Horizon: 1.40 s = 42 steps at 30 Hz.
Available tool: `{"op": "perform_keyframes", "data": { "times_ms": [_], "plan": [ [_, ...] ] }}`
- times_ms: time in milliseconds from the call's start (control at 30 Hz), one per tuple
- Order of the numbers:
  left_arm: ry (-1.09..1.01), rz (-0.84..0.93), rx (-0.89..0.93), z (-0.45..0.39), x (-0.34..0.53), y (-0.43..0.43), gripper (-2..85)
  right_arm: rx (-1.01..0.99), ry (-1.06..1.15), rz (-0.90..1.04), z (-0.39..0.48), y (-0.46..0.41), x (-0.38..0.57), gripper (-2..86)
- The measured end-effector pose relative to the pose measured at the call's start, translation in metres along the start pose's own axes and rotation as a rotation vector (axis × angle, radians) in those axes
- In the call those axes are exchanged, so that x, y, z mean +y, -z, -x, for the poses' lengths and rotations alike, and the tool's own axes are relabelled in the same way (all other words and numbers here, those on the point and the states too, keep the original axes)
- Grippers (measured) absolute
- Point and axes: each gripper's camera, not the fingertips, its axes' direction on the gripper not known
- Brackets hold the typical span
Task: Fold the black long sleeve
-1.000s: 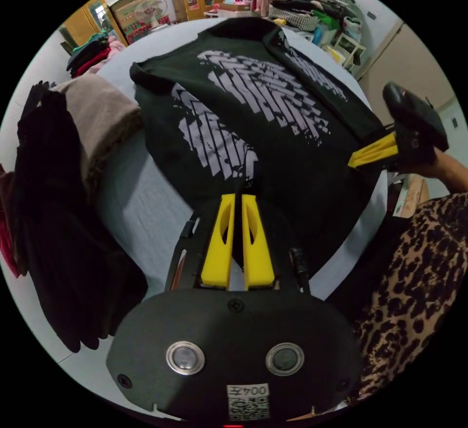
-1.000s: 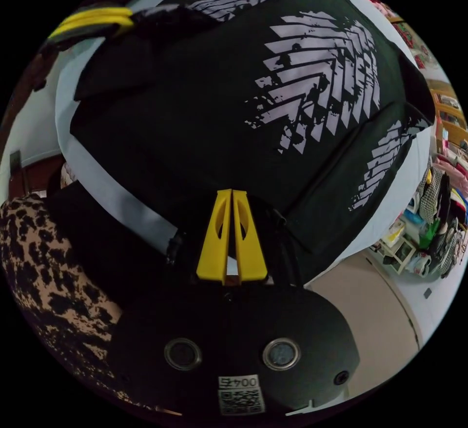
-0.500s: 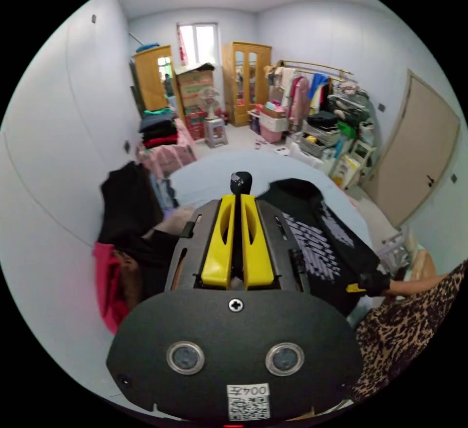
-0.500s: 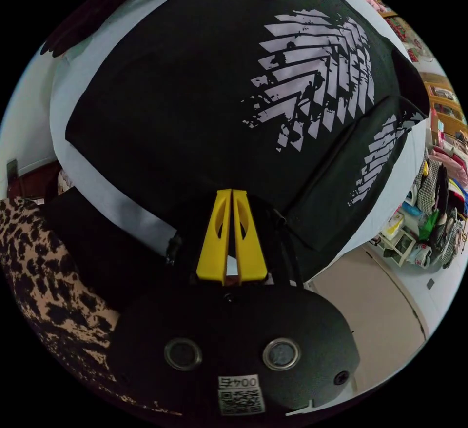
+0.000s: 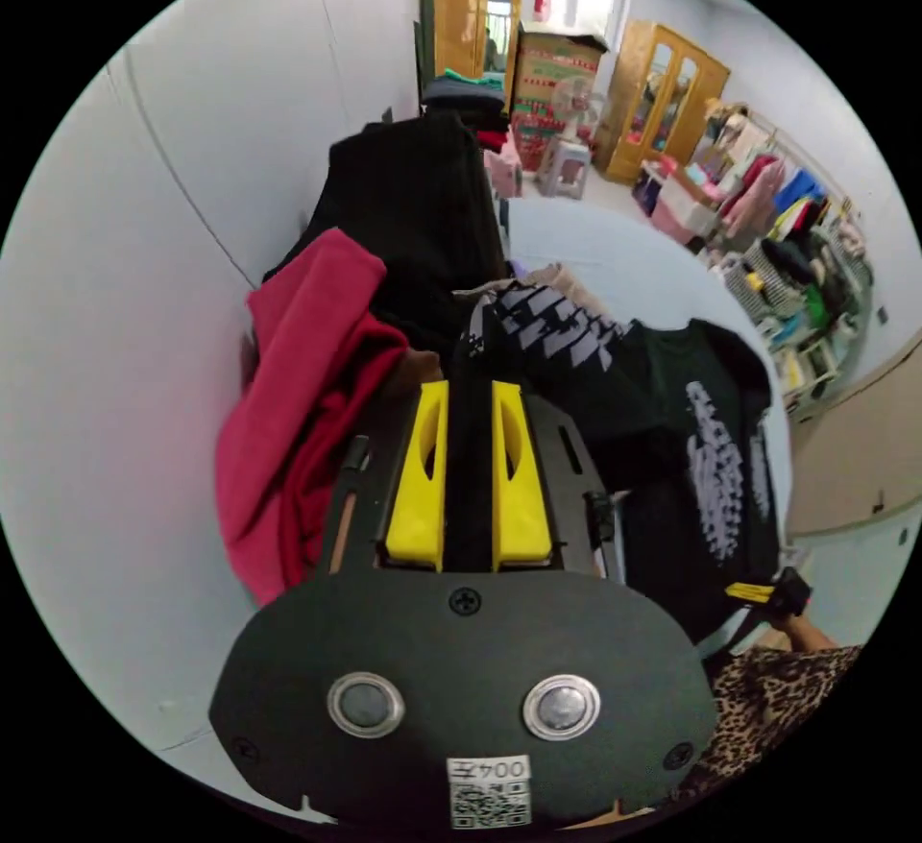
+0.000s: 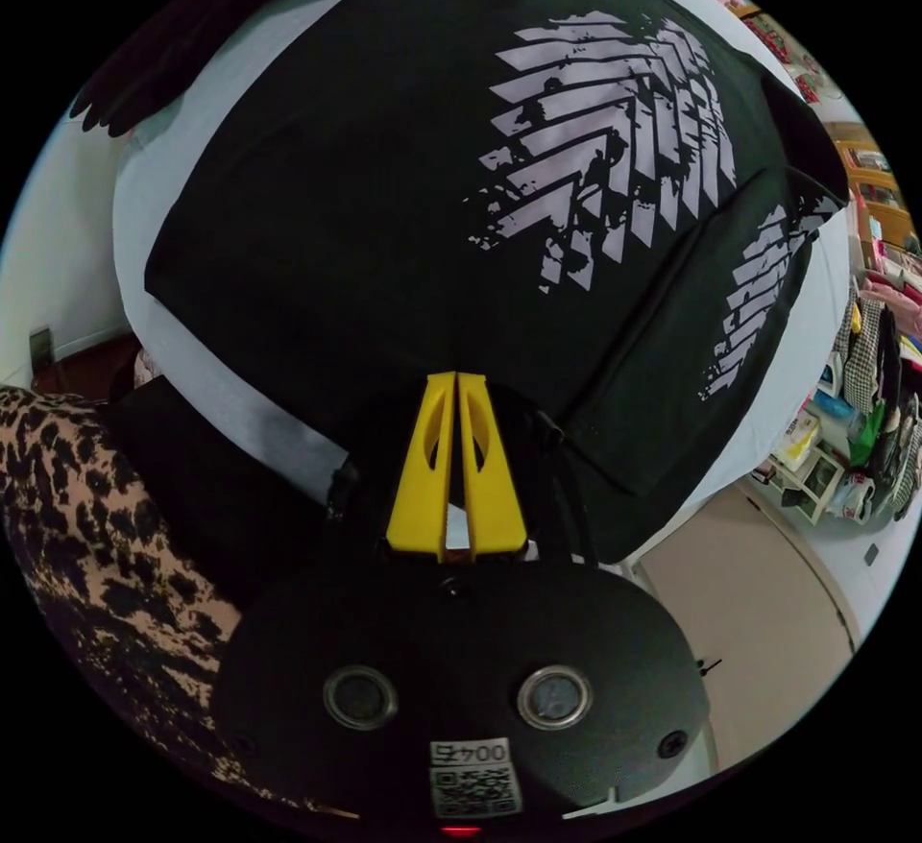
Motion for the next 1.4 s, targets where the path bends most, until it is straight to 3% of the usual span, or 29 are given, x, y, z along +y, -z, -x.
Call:
{"op": "perform_keyframes", "data": {
  "times_ms": [67,233,333,400,567,867,1133,1400],
  "plan": [
    [0.066,-0.124,0.078,0.017,0.014,0.017,7.8,-0.009,0.000,0.001,0.001,0.003,-0.001,-0.9],
    [0.122,-0.505,0.038,0.010,0.060,0.087,8.1,-0.023,-0.005,0.004,0.002,0.008,-0.003,-0.8],
    [0.022,-0.558,0.135,-0.033,0.090,0.096,7.2,-0.057,-0.023,-0.003,-0.002,0.012,-0.002,-0.8],
    [-0.082,-0.489,0.199,-0.072,0.106,0.077,7.0,-0.107,-0.054,0.006,-0.008,0.014,-0.003,-0.7],
    [-0.286,-0.110,0.384,-0.197,0.180,-0.053,6.5,-0.192,-0.052,0.013,-0.018,0.021,-0.002,-0.7],
    [-0.357,0.279,0.362,-0.297,0.264,-0.206,3.4,-0.157,-0.033,0.098,-0.015,0.036,-0.010,-0.8],
    [-0.348,0.301,0.322,-0.307,0.264,-0.243,1.3,-0.004,0.027,0.138,0.003,0.051,-0.009,-0.6],
    [-0.316,0.307,0.250,-0.326,0.264,-0.268,1.0,-0.075,0.049,0.040,-0.018,0.066,0.015,-0.6]
  ]
}}
